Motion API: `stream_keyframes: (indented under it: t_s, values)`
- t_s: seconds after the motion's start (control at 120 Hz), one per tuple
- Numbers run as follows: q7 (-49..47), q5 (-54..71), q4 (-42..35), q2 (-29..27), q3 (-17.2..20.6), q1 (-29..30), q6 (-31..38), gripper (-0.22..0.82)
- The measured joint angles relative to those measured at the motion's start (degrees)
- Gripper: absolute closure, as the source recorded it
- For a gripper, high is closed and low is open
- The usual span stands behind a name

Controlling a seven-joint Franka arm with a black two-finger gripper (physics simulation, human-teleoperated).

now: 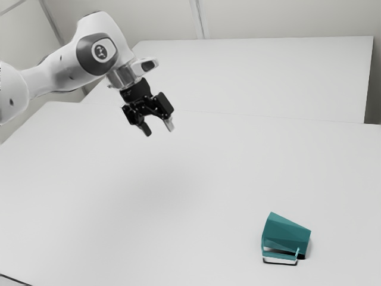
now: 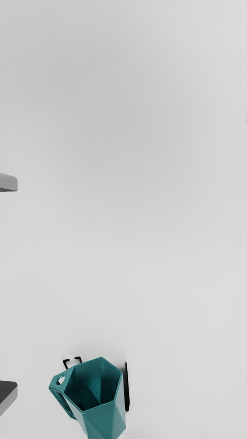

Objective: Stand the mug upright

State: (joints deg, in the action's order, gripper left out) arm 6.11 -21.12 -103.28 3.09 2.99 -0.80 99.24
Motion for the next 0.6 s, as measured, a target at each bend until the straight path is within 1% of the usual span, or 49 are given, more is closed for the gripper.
stream_keyframes:
  t_s: [0.1, 0.217, 0.342, 0.442, 0.517, 0.6]
  values:
    - [0.4, -4.3, -6.8, -2.6, 3.7, -1.1, 5.9, 0.00]
    - [2.6, -13.5, -14.7, -3.9, 7.5, -3.1, 12.5, 0.00]
    - [4.6, -18.8, -17.6, -3.2, 10.4, -6.5, 16.2, 0.00]
    - [6.5, -22.2, -18.6, -0.9, 12.1, -9.7, 19.1, 0.00]
    - [8.2, -24.2, -18.9, 0.9, 13.7, -8.6, 21.7, 0.00]
    - [9.9, -26.2, -18.9, 2.7, 14.4, -3.5, 24.0, 0.00]
